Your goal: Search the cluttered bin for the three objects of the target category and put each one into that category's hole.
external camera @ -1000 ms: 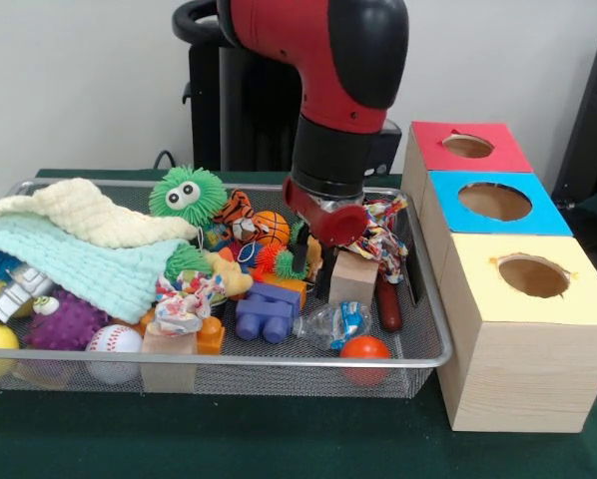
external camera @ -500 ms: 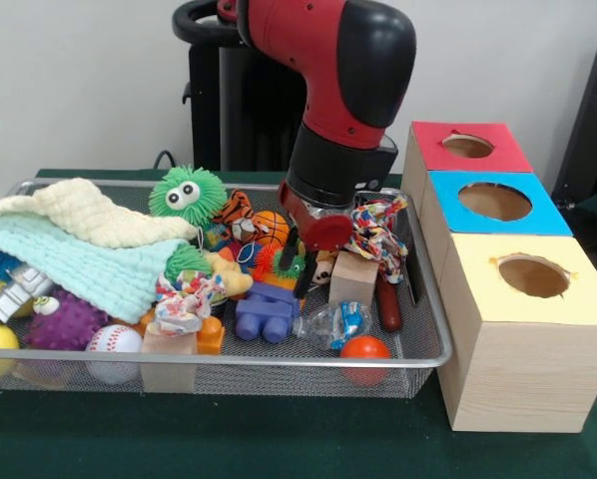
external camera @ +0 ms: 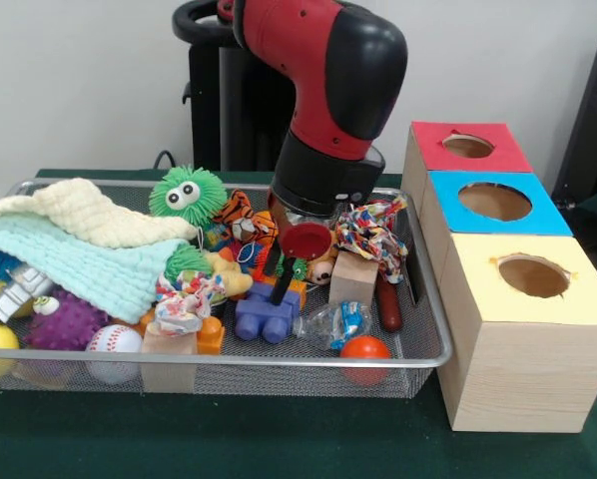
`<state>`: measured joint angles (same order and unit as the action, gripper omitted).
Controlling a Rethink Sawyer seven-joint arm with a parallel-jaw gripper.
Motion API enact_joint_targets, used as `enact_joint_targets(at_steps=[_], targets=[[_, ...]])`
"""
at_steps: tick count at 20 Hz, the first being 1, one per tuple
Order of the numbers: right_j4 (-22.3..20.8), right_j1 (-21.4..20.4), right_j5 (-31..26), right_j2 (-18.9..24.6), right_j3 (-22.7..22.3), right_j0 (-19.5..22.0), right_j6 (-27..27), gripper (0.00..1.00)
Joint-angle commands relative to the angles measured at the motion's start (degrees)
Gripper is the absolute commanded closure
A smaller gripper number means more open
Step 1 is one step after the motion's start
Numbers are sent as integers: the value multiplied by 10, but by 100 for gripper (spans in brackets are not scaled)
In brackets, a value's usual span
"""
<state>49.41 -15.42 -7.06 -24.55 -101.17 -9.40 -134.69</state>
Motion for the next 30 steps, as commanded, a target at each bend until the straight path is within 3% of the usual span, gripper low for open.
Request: enact_joint_targets(at_steps=[1, 7, 18, 24, 30], targets=[[57, 41, -30, 27, 55, 9, -175, 0], [39, -3, 24, 96, 24, 47, -139, 0], [44, -9, 12, 106, 18, 45, -150, 0], [46, 21, -89, 5, 55, -22, -194, 0], [37, 12, -132, -23, 61, -43, -217, 0]])
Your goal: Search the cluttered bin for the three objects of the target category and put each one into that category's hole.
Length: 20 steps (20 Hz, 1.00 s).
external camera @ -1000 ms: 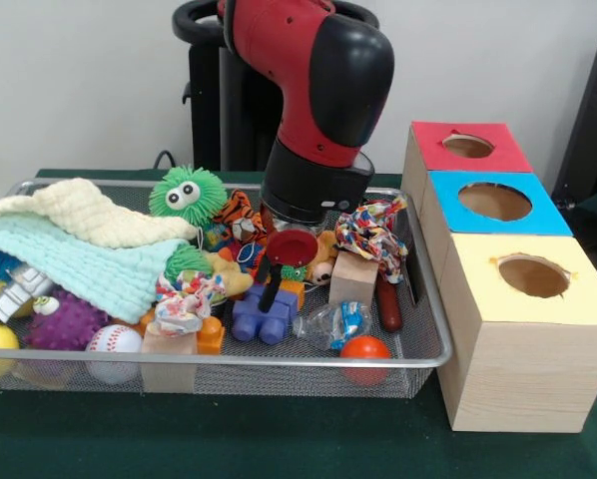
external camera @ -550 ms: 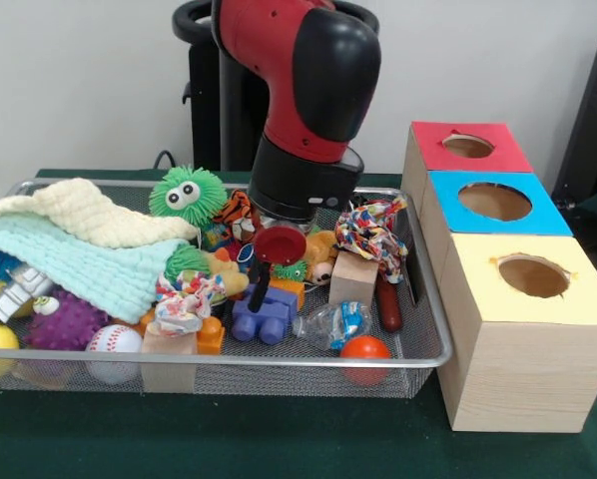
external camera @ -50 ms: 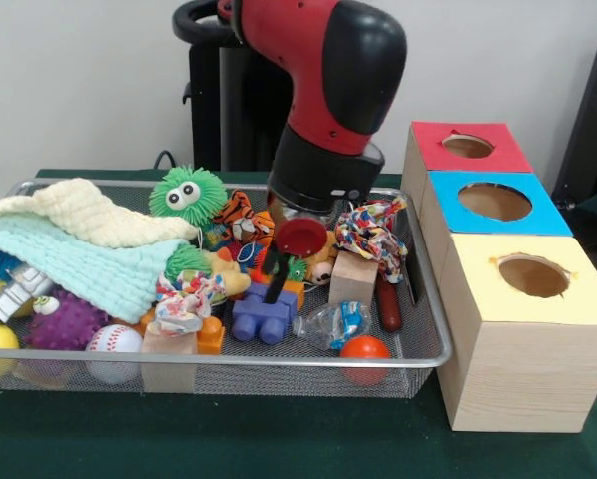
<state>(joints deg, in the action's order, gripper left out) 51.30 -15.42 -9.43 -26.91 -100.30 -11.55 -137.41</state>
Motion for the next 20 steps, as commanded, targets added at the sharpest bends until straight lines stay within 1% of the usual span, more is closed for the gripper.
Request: enact_joint_targets(at_steps=[1, 6, 7, 10, 11, 13, 14, 16, 19, 20], targets=[[18, 12, -112, -2, 53, -23, -192, 0], [19, 12, -122, -9, 58, -28, -198, 0], [23, 12, -110, -2, 56, -26, -194, 0], [35, 9, -65, 42, 47, -4, -173, 0], [36, 16, -47, 48, 50, 2, -167, 0], [41, 3, -36, 83, 44, 23, -153, 0], [42, 4, -35, 84, 45, 24, -153, 0], [42, 2, -22, 101, 41, 34, -146, 0], [42, -5, -7, 134, 34, 53, -135, 0], [42, -10, -2, 152, 28, 63, -130, 0]])
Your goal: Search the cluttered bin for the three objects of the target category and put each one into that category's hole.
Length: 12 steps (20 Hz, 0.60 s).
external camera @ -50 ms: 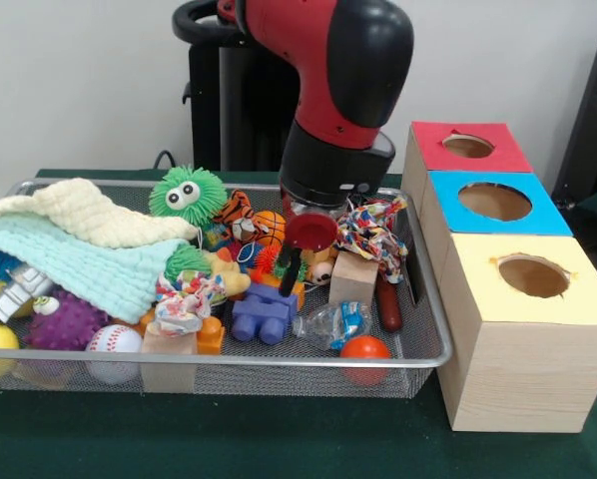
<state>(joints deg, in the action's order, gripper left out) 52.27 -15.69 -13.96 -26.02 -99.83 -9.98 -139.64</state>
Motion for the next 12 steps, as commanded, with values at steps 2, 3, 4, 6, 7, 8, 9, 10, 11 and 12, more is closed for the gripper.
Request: enact_joint_targets(at_steps=[2, 3, 4, 6, 7, 8, 9, 10, 11, 12], targets=[[31, -14, 48, 167, 17, 60, -103, 0], [29, -15, 47, 173, 16, 64, -103, 0], [28, -14, 39, 170, 20, 60, -107, 0], [25, -10, 23, 159, 27, 51, -117, 0], [24, -7, 13, 149, 33, 44, -125, 0], [22, -4, 3, 139, 39, 37, -133, 0], [21, 3, -10, 122, 50, 24, -145, 0], [22, 4, -13, 119, 53, 21, -148, 0], [22, 11, -21, 107, 62, 12, -157, 0], [22, 16, -23, 102, 68, 7, -161, 0]])
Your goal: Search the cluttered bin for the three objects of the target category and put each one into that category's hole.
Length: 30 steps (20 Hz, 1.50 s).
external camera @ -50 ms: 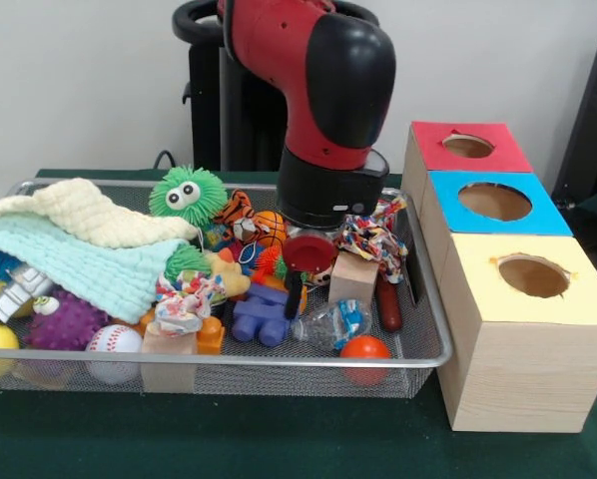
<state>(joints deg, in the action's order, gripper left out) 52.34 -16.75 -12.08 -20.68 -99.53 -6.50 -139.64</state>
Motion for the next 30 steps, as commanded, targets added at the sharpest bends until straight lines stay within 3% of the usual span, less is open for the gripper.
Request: enact_joint_targets(at_steps=[1, 5, 6, 12, 17, 20, 30], targets=[[23, 31, -44, 43, 71, -32, -166, 0], [23, 52, -48, 20, 92, -50, -174, 0], [22, 43, -37, 25, 77, -42, -161, 0], [20, 49, -32, 12, 79, -55, -156, 0], [19, 73, -52, 23, 91, -41, -154, 0], [24, 78, -33, 39, 88, -26, -145, 0], [7, 49, -2, 74, 64, 15, -103, 0]])
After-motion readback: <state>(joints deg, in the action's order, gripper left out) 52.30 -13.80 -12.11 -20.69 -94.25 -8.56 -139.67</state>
